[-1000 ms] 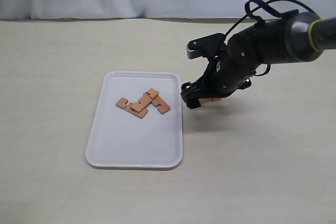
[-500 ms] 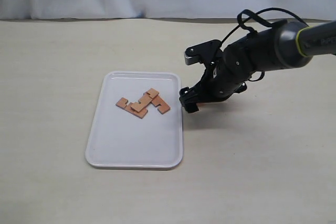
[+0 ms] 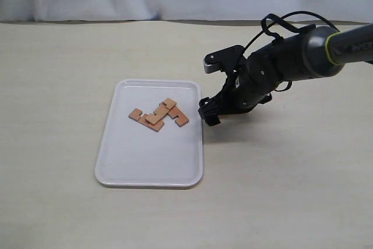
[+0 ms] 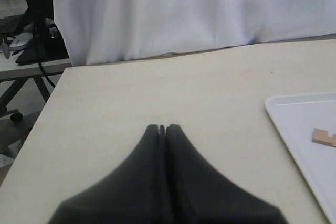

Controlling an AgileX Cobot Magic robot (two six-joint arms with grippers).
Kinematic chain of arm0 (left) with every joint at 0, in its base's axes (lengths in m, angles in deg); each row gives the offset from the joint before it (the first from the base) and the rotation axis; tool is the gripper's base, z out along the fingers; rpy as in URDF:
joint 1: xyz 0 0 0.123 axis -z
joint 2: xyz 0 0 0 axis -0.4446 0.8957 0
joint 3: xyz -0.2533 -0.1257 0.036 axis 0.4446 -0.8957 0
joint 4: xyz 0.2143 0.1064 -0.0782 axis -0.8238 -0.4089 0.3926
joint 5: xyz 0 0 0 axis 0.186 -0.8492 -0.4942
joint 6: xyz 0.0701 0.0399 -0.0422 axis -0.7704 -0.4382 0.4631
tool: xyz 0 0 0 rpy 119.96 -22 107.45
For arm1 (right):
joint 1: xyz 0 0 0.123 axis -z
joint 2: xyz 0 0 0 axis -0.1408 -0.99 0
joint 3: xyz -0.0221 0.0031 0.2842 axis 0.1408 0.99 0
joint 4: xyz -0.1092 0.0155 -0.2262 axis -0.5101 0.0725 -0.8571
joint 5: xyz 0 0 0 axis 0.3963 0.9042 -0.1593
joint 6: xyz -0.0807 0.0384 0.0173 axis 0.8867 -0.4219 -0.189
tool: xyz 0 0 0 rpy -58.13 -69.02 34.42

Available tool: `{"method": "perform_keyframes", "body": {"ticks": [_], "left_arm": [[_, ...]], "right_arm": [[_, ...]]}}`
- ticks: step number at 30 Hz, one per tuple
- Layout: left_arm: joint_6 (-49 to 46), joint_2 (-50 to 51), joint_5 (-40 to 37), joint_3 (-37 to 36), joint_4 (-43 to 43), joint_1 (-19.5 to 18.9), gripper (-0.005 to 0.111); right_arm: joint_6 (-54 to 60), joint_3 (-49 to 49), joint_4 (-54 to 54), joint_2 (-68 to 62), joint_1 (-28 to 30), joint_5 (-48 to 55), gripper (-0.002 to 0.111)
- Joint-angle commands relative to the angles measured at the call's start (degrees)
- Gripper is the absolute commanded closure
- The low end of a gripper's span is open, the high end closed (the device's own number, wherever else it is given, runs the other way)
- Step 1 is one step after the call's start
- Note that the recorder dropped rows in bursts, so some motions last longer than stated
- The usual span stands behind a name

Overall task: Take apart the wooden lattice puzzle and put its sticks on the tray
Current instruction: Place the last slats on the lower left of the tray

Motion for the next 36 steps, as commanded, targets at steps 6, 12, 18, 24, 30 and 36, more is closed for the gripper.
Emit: {"method": "perform_keyframes", "body": {"ticks": [6,12,18,24,30,36], "left_arm": [[-0.07,-0.09,0.57,-0.17,0.02,0.12,0.107],[-0.07,-0.09,0.57,-0.17,0.02,0.12,0.107],[-0.07,-0.09,0.25,-0.17,0.10,0.12,0.107],[-0.07,-0.09,0.25,-0.17,0.10,0.12,0.107],[-0.07,-0.09,0.25,-0.17,0.10,0.12,0.107],[-0.07,-0.09,0.25,-0.17,0.10,0.12,0.107]], "right_arm": [[-0.20,-0.15,0.58,0.16,0.38,0.28,0.092],[-0.18,-0.15,0.68,4.45,0.15,2.56,0.104],[0.54,-0.29,1.10,12.97,-5.15,2.04,0.104],[0.84,-5.37,1.33,10.97,-19.39,2.03,0.104],[0.69,-9.69,1.33,1.13,-25.90,1.83,0.096],[0.14,-10.23,1.10,-0.32,-25.90,1.80,0.029]]}}
